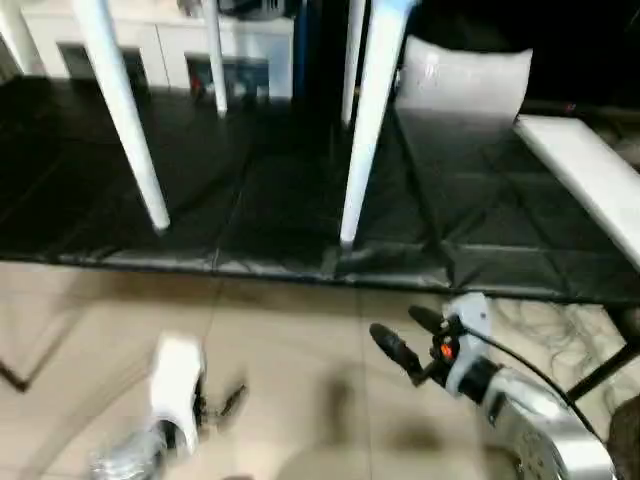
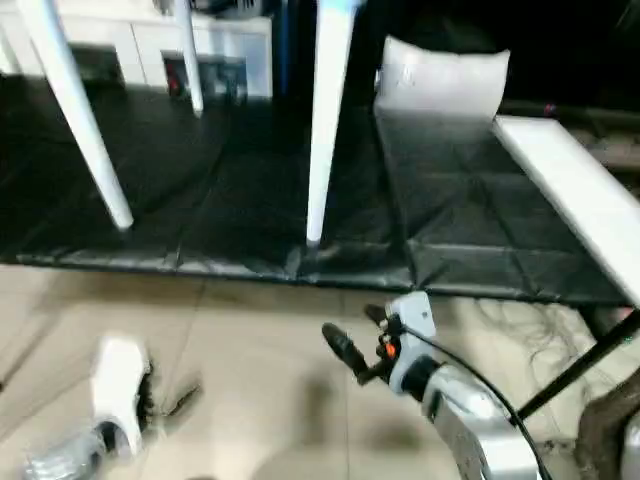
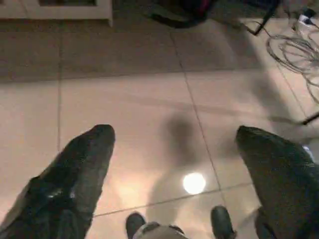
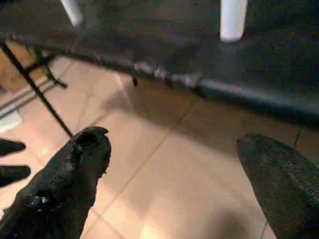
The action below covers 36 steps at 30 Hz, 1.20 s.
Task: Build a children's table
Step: Flip table
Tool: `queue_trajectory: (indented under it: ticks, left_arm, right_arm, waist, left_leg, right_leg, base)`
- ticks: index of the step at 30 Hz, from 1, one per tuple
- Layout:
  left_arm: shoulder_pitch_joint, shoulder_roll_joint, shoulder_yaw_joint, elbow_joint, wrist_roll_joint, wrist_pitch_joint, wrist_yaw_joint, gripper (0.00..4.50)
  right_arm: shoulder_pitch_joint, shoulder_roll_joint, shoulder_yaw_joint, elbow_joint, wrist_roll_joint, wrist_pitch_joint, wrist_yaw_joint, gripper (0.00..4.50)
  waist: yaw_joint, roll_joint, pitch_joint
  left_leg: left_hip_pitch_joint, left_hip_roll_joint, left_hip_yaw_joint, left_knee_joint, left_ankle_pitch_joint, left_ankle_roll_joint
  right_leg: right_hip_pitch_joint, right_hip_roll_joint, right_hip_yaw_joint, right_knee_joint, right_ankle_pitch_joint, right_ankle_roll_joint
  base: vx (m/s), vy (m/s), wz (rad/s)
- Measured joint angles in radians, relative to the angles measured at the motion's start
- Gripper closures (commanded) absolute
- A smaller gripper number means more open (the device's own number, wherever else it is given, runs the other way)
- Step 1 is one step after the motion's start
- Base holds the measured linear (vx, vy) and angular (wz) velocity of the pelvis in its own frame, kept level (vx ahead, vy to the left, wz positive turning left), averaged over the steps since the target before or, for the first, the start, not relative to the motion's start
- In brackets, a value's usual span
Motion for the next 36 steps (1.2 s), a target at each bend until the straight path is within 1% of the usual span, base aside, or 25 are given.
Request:
queue_trajectory:
  ticks: [1, 2, 3, 7, 9, 14, 17, 18, 20, 21, 22, 23, 24, 25, 26, 27, 28, 29, 30, 31, 32, 33, 34, 35, 36]
  left_arm:
    - [-0.001, 0.002, 0.001, 0.000, 0.006, -0.001, 0.008, 0.01]
    - [-0.003, 0.003, 0.001, 0.000, 0.010, -0.001, 0.013, 0.01]
    - [-0.008, 0.003, 0.002, -0.001, 0.012, -0.005, 0.018, 0.01]
    - [-0.027, -0.005, 0.008, 0.003, 0.028, -0.044, 0.034, 0.01]
    - [-0.043, -0.008, 0.013, 0.010, 0.027, -0.065, 0.036, 0.01]
    - [-0.059, -0.010, 0.026, 0.054, 0.028, -0.086, 0.047, 0.01]
    - [-0.027, -0.007, 0.032, 0.027, 0.029, -0.094, 0.049, 0.01]
    - [0.000, -0.008, 0.030, 0.001, 0.029, -0.097, 0.048, 0.01]
    - [0.027, -0.008, 0.026, -0.033, 0.029, -0.097, 0.044, 0.01]
    - [0.028, -0.008, 0.025, -0.043, 0.028, -0.097, 0.041, 0.01]
    - [0.028, -0.008, 0.025, -0.046, 0.028, -0.098, 0.037, 0.01]
    - [0.029, -0.008, 0.025, -0.046, 0.028, -0.098, 0.035, 0.01]
    - [0.031, -0.007, 0.025, -0.046, 0.028, -0.098, 0.034, 0.01]
    - [0.030, -0.006, 0.026, -0.046, 0.028, -0.098, 0.034, 0.01]
    - [0.031, -0.002, 0.027, -0.046, 0.028, -0.098, 0.033, 0.01]
    - [0.037, 0.010, 0.033, -0.047, 0.028, -0.098, 0.033, 0.01]
    - [0.041, 0.017, 0.041, -0.046, 0.028, -0.097, 0.033, 0.01]
    - [0.038, 0.019, 0.047, -0.047, 0.028, -0.095, 0.033, 0.01]
    - [0.034, 0.019, 0.050, -0.056, 0.028, -0.095, 0.033, 0.01]
    - [0.033, 0.018, 0.051, -0.065, 0.028, -0.095, 0.033, 0.01]
    - [0.031, 0.017, 0.051, -0.069, 0.029, -0.093, 0.037, 0.01]
    - [0.024, 0.005, 0.048, -0.064, 0.032, -0.090, 0.047, 0.01]
    - [0.017, -0.017, 0.043, -0.056, 0.034, -0.089, 0.056, 0.01]
    - [0.012, -0.028, 0.044, -0.051, 0.034, -0.092, 0.067, 0.01]
    - [0.013, -0.031, 0.055, -0.028, 0.034, -0.092, 0.082, 0.01]
  right_arm:
    - [-0.002, 0.003, 0.001, -0.004, 0.000, 0.000, 0.002, 0.00]
    - [-0.002, 0.004, 0.001, -0.006, 0.001, 0.000, 0.003, 0.00]
    - [-0.001, 0.004, -0.001, -0.007, 0.001, 0.000, 0.002, 0.00]
    - [0.012, 0.017, -0.016, -0.007, 0.006, 0.000, -0.019, 0.00]
    - [0.013, 0.023, -0.022, -0.005, 0.007, 0.000, -0.028, 0.00]
    - [0.023, 0.040, -0.039, 0.023, -0.002, 0.000, -0.077, 0.00]
    - [0.044, 0.050, -0.044, 0.037, -0.009, 0.000, -0.100, 0.00]
    - [0.050, 0.055, -0.048, 0.045, -0.017, -0.003, -0.111, 0.00]
    - [0.062, 0.070, -0.072, 0.064, -0.023, -0.012, -0.135, 0.00]
    - [0.069, 0.070, -0.086, 0.068, -0.023, -0.016, -0.144, 0.00]
    - [0.076, 0.069, -0.092, 0.068, -0.023, -0.022, -0.150, 0.00]
    - [0.080, 0.069, -0.098, 0.068, -0.023, -0.024, -0.154, 0.00]
    - [0.080, 0.074, -0.100, 0.068, -0.023, -0.025, -0.157, 0.00]
    - [0.081, 0.079, -0.098, 0.068, -0.023, -0.025, -0.160, 0.00]
    - [0.081, 0.089, -0.095, 0.068, -0.023, -0.025, -0.162, 0.00]
    - [0.074, 0.100, -0.083, 0.064, -0.022, -0.026, -0.162, 0.00]
    - [0.069, 0.109, -0.073, 0.059, -0.022, -0.027, -0.162, 0.00]
    - [0.069, 0.113, -0.073, 0.056, -0.022, -0.032, -0.162, 0.00]
    - [0.073, 0.112, -0.078, 0.057, -0.023, -0.034, -0.164, 0.00]
    - [0.074, 0.110, -0.082, 0.057, -0.024, -0.035, -0.167, 0.00]
    - [0.073, 0.108, -0.082, 0.058, -0.025, -0.038, -0.172, 0.00]
    - [0.072, 0.101, -0.085, 0.064, -0.028, -0.046, -0.174, 0.00]
    - [0.073, 0.091, -0.095, 0.079, -0.037, -0.046, -0.178, 0.00]
    - [0.066, 0.082, -0.101, 0.103, -0.046, -0.046, -0.185, 0.00]
    - [0.052, 0.081, -0.100, 0.130, -0.061, -0.044, -0.195, 0.00]
  waist:
    - [0.002, -0.004, -0.002]
    - [0.003, -0.004, -0.003]
    - [0.003, -0.011, -0.008]
    - [0.003, -0.019, -0.013]
    - [0.002, -0.021, -0.014]
    - [0.003, -0.019, -0.013]
    - [0.004, -0.013, -0.010]
    - [0.005, -0.012, -0.008]
    - [0.017, -0.009, -0.007]
    - [0.034, -0.002, -0.006]
    - [0.046, 0.006, -0.007]
    - [0.056, 0.014, -0.008]
    - [0.064, 0.023, -0.012]
    - [0.067, 0.026, -0.014]
    - [0.065, 0.028, -0.016]
    - [0.054, 0.033, -0.013]
    - [0.038, 0.032, -0.012]
    - [0.029, 0.032, -0.012]
    - [0.026, 0.029, -0.013]
    - [0.024, 0.019, -0.014]
    - [0.017, 0.007, -0.013]
    - [0.013, -0.028, -0.016]
    - [0.016, -0.021, -0.015]
    - [0.023, -0.009, -0.011]
    - [0.013, -0.005, -0.003]
  left_leg:
    - [-0.007, 0.003, 0.001, -0.002, 0.000, -0.001]
    - [-0.010, 0.005, 0.002, -0.006, 0.001, -0.002]
    - [-0.010, 0.006, 0.005, -0.012, 0.002, -0.003]
    - [-0.014, 0.012, 0.009, -0.015, 0.003, -0.001]
    - [-0.016, 0.013, 0.010, -0.016, 0.003, 0.000]
    - [-0.013, 0.016, 0.014, -0.019, 0.003, -0.001]
    - [-0.012, 0.017, 0.017, -0.019, 0.003, -0.001]
    - [-0.013, 0.017, 0.023, -0.021, 0.003, -0.001]
    - [-0.013, 0.017, 0.029, -0.018, 0.002, 0.003]
    - [-0.017, 0.018, 0.028, -0.005, -0.002, 0.018]
    - [-0.025, 0.019, 0.021, 0.016, -0.012, 0.036]
    - [-0.033, 0.019, 0.009, 0.034, -0.024, 0.053]
    - [-0.043, 0.019, -0.001, 0.045, -0.030, 0.053]
    - [-0.043, 0.012, 0.004, 0.046, -0.031, 0.045]
    - [-0.034, 0.001, 0.013, 0.038, -0.031, 0.050]
    - [-0.029, -0.019, 0.020, 0.026, -0.028, 0.071]
    - [-0.028, -0.032, 0.025, 0.025, -0.028, 0.087]
    - [-0.027, -0.042, 0.032, 0.025, -0.028, 0.098]
    - [-0.028, -0.051, 0.044, 0.024, -0.027, 0.111]
    - [-0.028, -0.061, 0.060, 0.022, -0.026, 0.117]
    - [-0.028, -0.079, 0.074, 0.019, -0.023, 0.124]
    - [-0.030, -0.106, 0.098, 0.014, -0.022, 0.125]
    - [-0.039, -0.108, 0.080, 0.048, -0.033, 0.115]
    - [-0.059, -0.106, 0.009, 0.139, -0.049, 0.088]
    - [-0.051, -0.081, -0.062, 0.199, -0.055, 0.024]
  right_leg:
    - [-0.002, 0.003, -0.001, -0.005, 0.002, -0.003]
    - [-0.004, 0.005, -0.002, -0.012, 0.005, -0.004]
    - [-0.005, 0.006, -0.001, -0.019, 0.009, -0.005]
    - [-0.011, 0.012, 0.001, -0.030, 0.013, -0.004]
    - [-0.013, 0.013, 0.001, -0.034, 0.015, -0.003]
    - [-0.013, 0.015, 0.002, -0.034, 0.014, -0.004]
    - [-0.013, 0.015, 0.005, -0.034, 0.014, -0.005]
    - [-0.012, 0.015, 0.011, -0.034, 0.014, -0.005]
    - [-0.012, 0.013, 0.018, -0.036, 0.016, -0.003]
    - [-0.012, 0.012, 0.022, -0.038, 0.017, 0.001]
    - [-0.012, 0.011, 0.023, -0.038, 0.017, 0.007]
    - [-0.011, 0.009, 0.026, -0.038, 0.018, 0.014]
    - [-0.009, 0.000, 0.029, -0.038, 0.018, 0.027]
    - [-0.006, -0.009, 0.031, -0.044, 0.019, 0.034]
    - [-0.004, -0.017, 0.034, -0.053, 0.022, 0.034]
    - [-0.015, -0.018, 0.040, -0.045, 0.019, -0.005]
    - [-0.036, -0.021, 0.037, 0.013, 0.007, -0.029]
    - [-0.066, -0.016, 0.022, 0.080, 0.001, -0.014]
    - [-0.092, 0.004, 0.000, 0.126, -0.008, 0.012]
    - [-0.103, 0.014, -0.014, 0.122, -0.013, 0.025]
    - [-0.102, 0.024, -0.019, 0.103, -0.015, 0.028]
    - [-0.095, 0.023, 0.011, 0.058, 0.005, -0.028]
    - [-0.097, 0.014, 0.017, 0.050, 0.010, -0.026]
    - [-0.093, 0.012, 0.019, 0.045, 0.019, -0.022]
    - [-0.083, -0.007, -0.006, 0.038, 0.026, -0.016]
  base:
    - [0.000, 0.000, 0.00]
    - [0.000, 0.000, 0.00]
    - [0.000, 0.000, 0.00]
    - [0.038, 0.002, -0.03]
    - [0.000, 0.000, 0.00]
    - [0.000, 0.000, 0.00]
    - [0.000, 0.000, 0.00]
    - [0.000, 0.000, 0.00]
    - [0.000, 0.000, 0.00]
    - [-0.008, 0.071, -0.05]
    - [-0.008, 0.071, -0.05]
    - [-0.002, 0.118, -0.06]
    - [0.014, 0.184, 0.00]
    - [0.014, 0.184, 0.00]
    - [0.035, 0.226, 0.05]
    - [0.043, 0.251, 0.07]
    - [0.043, 0.251, 0.07]
    - [0.003, 0.236, 0.07]
    - [-0.048, 0.184, -0.04]
    - [-0.048, 0.184, -0.04]
    - [-0.078, 0.145, -0.14]
    - [-0.101, 0.126, -0.08]
    - [-0.101, 0.126, -0.08]
    - [-0.106, 0.152, -0.23]
    - [-0.103, 0.192, -0.42]
